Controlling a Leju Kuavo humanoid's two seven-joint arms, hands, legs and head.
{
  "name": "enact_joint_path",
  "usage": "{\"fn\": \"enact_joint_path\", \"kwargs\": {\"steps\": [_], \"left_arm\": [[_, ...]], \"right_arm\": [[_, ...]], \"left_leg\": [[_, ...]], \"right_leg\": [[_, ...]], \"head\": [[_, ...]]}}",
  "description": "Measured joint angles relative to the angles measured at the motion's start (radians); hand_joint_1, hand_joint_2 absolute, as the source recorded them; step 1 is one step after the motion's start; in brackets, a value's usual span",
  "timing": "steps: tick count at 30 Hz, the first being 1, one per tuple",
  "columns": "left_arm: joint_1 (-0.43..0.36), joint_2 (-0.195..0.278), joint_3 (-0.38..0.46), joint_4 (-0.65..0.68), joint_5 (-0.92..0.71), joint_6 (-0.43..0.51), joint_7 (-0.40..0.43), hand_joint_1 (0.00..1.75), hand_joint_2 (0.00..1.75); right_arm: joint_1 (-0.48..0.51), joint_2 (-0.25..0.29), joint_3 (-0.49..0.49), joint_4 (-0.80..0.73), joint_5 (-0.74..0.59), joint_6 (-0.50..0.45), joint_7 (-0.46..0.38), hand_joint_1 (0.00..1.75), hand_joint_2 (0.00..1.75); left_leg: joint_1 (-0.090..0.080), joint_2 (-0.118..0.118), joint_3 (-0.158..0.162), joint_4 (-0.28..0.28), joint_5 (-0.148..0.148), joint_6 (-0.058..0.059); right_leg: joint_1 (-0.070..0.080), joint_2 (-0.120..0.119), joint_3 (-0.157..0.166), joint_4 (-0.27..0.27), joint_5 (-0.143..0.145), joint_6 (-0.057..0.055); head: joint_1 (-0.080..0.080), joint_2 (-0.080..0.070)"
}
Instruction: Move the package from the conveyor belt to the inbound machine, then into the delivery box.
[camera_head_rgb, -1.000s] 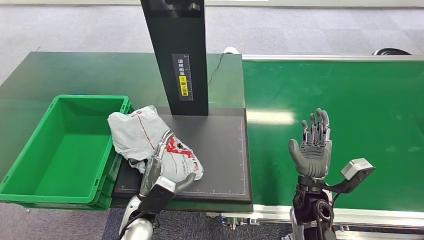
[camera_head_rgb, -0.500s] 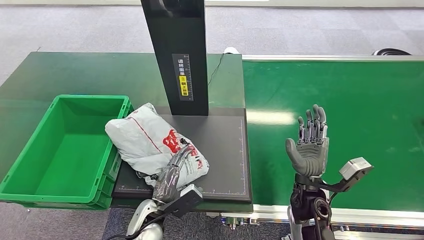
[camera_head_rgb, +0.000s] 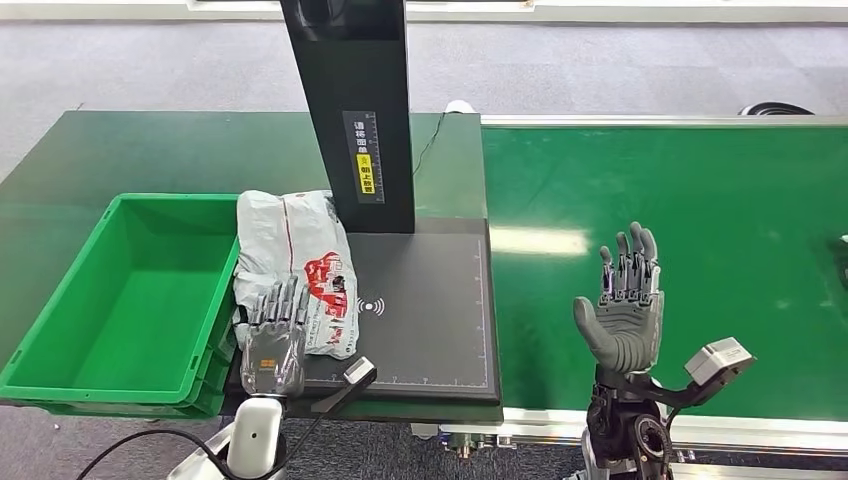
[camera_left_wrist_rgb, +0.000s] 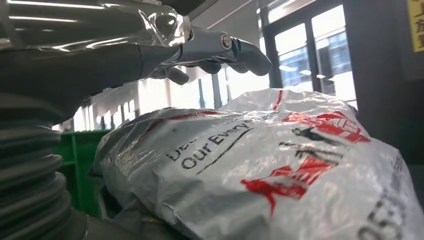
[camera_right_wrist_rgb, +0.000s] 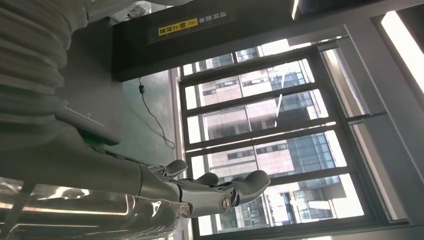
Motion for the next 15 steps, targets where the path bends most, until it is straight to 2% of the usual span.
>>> {"fn": "enact_joint_path", "kwargs": {"steps": [4,7,8,10,12,14,15], "left_arm": [[-0.004,0.042,-0.061,-0.049,0.000,-0.026,0.000,0.00,1.75],[-0.002,0.040,-0.088,-0.059,0.000,-0.015,-0.008,0.00,1.75],[-0.001,0.034,-0.092,-0.059,0.000,-0.007,-0.015,0.07,1.75],[0.002,0.021,-0.093,-0.059,0.000,0.006,-0.033,0.31,1.75],[0.009,0.009,-0.090,-0.059,0.000,0.012,-0.059,0.92,1.75],[0.021,-0.004,-0.079,-0.059,0.000,0.012,-0.092,1.36,1.75],[0.028,-0.010,-0.072,-0.058,0.000,0.009,-0.108,1.40,1.75]], "right_arm": [[0.002,0.002,0.000,-0.004,0.007,0.002,-0.007,0.00,1.75],[0.010,0.002,0.000,-0.018,0.008,0.002,-0.007,0.00,1.75],[0.013,0.002,0.000,-0.023,0.008,0.002,-0.007,0.00,1.75],[0.017,0.002,-0.001,-0.028,0.008,0.002,-0.007,0.00,1.75],[0.018,0.002,0.000,-0.030,0.009,0.004,-0.007,0.00,1.75],[0.018,0.002,0.000,-0.031,0.009,0.006,-0.007,0.00,1.75],[0.018,0.002,0.001,-0.031,0.009,0.007,-0.007,0.00,1.75]], "left_leg": [[0.000,0.000,0.000,0.000,0.001,0.000],[-0.001,-0.001,-0.001,0.001,0.000,0.000],[-0.001,-0.001,-0.001,0.001,0.000,0.000],[-0.001,-0.001,-0.002,0.001,0.000,0.000],[-0.001,-0.001,-0.003,0.001,0.000,0.000],[-0.001,-0.001,-0.004,0.001,0.000,0.001],[-0.001,-0.001,-0.004,0.001,0.000,0.001]], "right_leg": [[0.000,0.000,-0.001,0.000,0.000,0.000],[-0.001,-0.001,-0.001,0.000,0.000,0.000],[-0.001,-0.001,-0.002,0.000,0.000,0.001],[-0.001,-0.001,-0.002,0.000,0.000,0.001],[-0.001,-0.001,-0.003,0.000,0.000,0.001],[-0.001,-0.001,-0.004,0.000,0.000,0.001],[-0.001,-0.001,-0.005,0.000,0.000,0.001]], "head": [[0.000,0.000],[0.000,0.000],[0.000,0.000],[0.000,0.000],[0.000,0.000],[0.000,0.000],[0.000,0.000]]}}
